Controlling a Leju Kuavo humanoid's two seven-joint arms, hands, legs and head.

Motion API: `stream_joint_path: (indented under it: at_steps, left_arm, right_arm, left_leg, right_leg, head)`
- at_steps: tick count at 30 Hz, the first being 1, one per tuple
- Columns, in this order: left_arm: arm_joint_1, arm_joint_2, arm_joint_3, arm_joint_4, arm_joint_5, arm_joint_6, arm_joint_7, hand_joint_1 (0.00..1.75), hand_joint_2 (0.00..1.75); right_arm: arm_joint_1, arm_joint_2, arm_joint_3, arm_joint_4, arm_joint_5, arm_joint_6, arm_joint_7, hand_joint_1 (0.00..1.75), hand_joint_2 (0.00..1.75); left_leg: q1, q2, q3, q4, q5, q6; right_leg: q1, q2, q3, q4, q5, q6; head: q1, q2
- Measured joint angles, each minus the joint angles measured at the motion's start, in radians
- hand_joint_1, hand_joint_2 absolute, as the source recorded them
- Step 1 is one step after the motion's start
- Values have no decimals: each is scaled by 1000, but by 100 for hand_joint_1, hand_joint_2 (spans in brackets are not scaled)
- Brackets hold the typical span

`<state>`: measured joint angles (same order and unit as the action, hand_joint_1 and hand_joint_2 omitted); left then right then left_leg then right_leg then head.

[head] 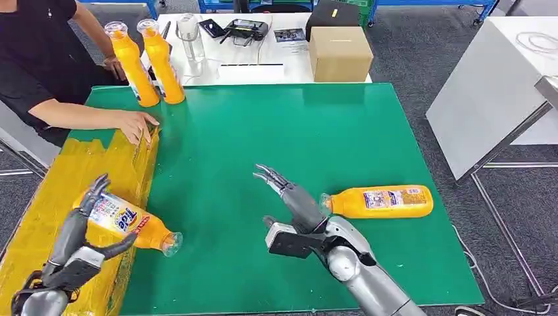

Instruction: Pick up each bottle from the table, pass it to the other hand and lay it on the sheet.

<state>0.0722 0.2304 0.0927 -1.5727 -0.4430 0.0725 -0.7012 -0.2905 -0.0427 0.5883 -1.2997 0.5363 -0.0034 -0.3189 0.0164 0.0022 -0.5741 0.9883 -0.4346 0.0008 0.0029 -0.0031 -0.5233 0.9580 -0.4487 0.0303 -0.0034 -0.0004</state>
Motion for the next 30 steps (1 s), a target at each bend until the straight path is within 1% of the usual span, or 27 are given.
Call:
stream_joint_path:
  at_steps: [5, 10, 12, 13, 16, 18, 21, 23, 26, 30]
  left_arm:
    - [13, -10, 26, -123, 70, -37, 0, 0, 175]
    - [26, -15, 39, -183, 97, -51, 0, 0, 175]
    - [28, -17, 40, -196, 131, -83, 0, 0, 175]
    - [28, -21, 43, -201, 165, -122, 0, 0, 175]
    - [25, -55, 73, -200, 267, -308, 0, 0, 175]
    - [10, -73, 101, -183, 343, -443, 8, 0, 175]
    - [6, -103, 130, -171, 442, -567, 40, 0, 175]
    - [10, -127, 136, -168, 475, -609, 58, 0, 175]
    - [29, -157, 135, -168, 486, -615, 63, 0, 175]
    - [37, -175, 135, -168, 495, -615, 72, 0, 175]
  right_arm:
    - [22, -5, -28, -9, 8, 0, -4, 0, 0]
    - [31, -6, -43, -14, 10, 0, -8, 0, 0]
    - [36, -7, -50, -16, 19, -5, -10, 0, 0]
    - [40, -8, -55, -18, 26, -11, -12, 0, 175]
    - [55, -26, -76, -38, 57, -23, -15, 0, 175]
    - [53, -54, -90, -50, 91, -24, -14, 0, 175]
    - [52, -100, -122, -68, 147, -32, 2, 0, 175]
    - [55, -134, -148, -79, 166, -32, 13, 0, 175]
    - [81, -173, -195, -90, 186, -36, 16, 0, 175]
    - [116, -205, -243, -102, 215, -42, 17, 0, 175]
  left_leg:
    - [0, 0, 0, 0, 0, 0]
    - [0, 0, 0, 0, 0, 0]
    - [0, 0, 0, 0, 0, 0]
    - [0, 0, 0, 0, 0, 0]
    - [-2, 0, -1, 0, 0, 0]
    - [-2, 0, -1, 0, 0, 0]
    - [-4, 0, -1, 0, 0, 0]
    - [-4, 0, 0, 0, 0, 0]
    - [-4, -1, -1, 0, 0, 1]
    - [-4, 0, -1, 0, -1, 1]
  right_leg:
    - [0, 0, 0, 0, 0, 0]
    - [0, 0, -1, 0, 0, 0]
    - [0, 0, -1, 0, 0, 0]
    - [0, 0, -1, 0, 0, 0]
    - [-1, 0, -1, 0, 0, 0]
    - [-1, 0, -1, 0, 0, 0]
    - [-4, 0, -1, 0, 0, 0]
    - [-4, 0, -1, 0, 0, 0]
    - [-4, 0, -1, 0, 0, 0]
    - [-4, 0, -2, 0, 0, 0]
  head:
    - [0, 0]
    - [0, 0]
    - [0, 0]
    - [0, 0]
    - [0, 0]
    - [0, 0]
    - [0, 0]
    - [0, 0]
    - [0, 0]
    - [0, 0]
